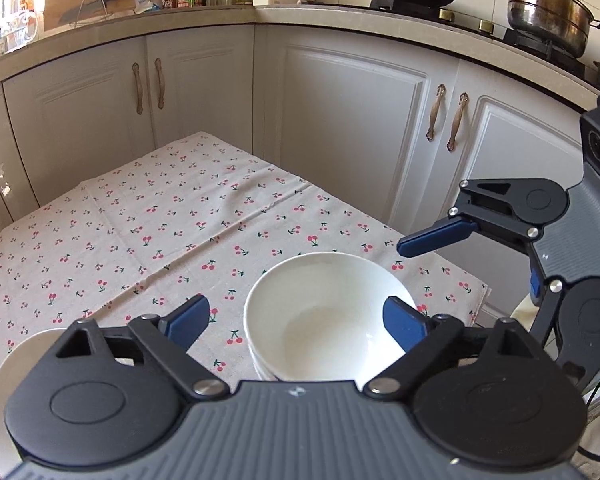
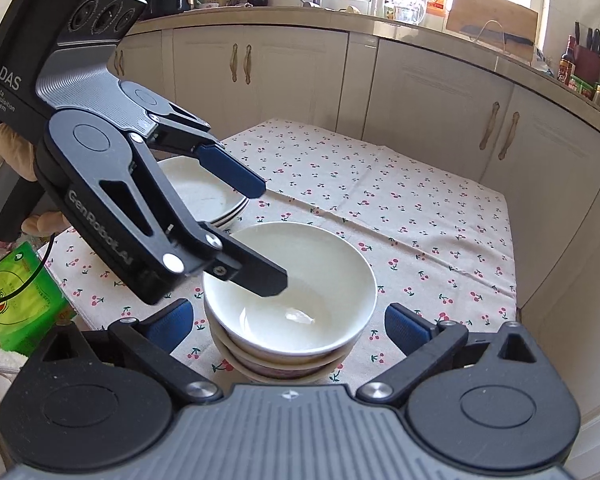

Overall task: Organize plates and bowls
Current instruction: 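Grip the three-bowl stack from opposite sides with both grippers, then lift and carry the bowl stack with both grippers onto the fruit-decal plates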

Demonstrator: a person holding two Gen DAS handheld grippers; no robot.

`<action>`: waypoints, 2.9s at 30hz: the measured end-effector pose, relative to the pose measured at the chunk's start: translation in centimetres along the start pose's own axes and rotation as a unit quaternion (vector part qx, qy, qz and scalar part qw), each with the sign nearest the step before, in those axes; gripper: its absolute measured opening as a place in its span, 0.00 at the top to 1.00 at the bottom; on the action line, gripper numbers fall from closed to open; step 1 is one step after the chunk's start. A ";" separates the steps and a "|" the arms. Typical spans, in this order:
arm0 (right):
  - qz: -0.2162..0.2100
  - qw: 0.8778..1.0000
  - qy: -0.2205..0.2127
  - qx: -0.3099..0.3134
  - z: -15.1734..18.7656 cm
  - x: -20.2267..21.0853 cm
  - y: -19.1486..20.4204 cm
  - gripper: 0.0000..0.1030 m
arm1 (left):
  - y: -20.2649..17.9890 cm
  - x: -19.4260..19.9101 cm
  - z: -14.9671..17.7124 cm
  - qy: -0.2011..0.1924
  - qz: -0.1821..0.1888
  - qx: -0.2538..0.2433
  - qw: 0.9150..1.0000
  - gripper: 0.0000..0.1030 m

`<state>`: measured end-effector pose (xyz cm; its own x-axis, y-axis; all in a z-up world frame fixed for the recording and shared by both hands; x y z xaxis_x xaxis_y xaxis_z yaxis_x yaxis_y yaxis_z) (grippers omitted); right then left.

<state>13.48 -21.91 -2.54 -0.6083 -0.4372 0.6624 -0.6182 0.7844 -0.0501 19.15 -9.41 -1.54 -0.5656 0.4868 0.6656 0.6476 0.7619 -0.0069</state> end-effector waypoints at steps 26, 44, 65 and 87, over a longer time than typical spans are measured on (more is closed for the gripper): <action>-0.007 0.997 0.044 0.066 4.2 -3.7 -0.1 0.00 | 0.2 -3.4 5.9 0.083 0.040 -0.078 0.993 0.03; -0.092 0.983 0.082 0.133 2.5 -6.6 -2.0 0.00 | 0.6 -6.0 5.2 0.093 0.124 -0.151 0.976 0.10; -0.132 0.974 0.107 0.151 1.9 -7.4 -2.0 0.10 | 1.1 -6.3 4.8 0.096 0.189 -0.171 0.962 0.25; -0.127 0.972 0.126 0.154 1.4 -7.6 -1.6 0.10 | 1.1 -6.8 4.6 0.108 0.194 -0.185 0.957 0.24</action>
<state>18.41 -20.45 -8.48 -0.2988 -0.4476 0.8428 -0.8763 0.4785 -0.0566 21.35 -9.84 -9.49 -0.1526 0.5731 0.8052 0.9467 0.3185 -0.0473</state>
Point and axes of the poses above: each gripper's, at about its wrist camera, not at the fingertips, and x roughly against the way its jaws point, y to its left, z to its underside, the point moved 3 cm from there along -x, roughly the way its jaws point, and after that the axes turned 3 degrees about -z, right-handed, at the moved point
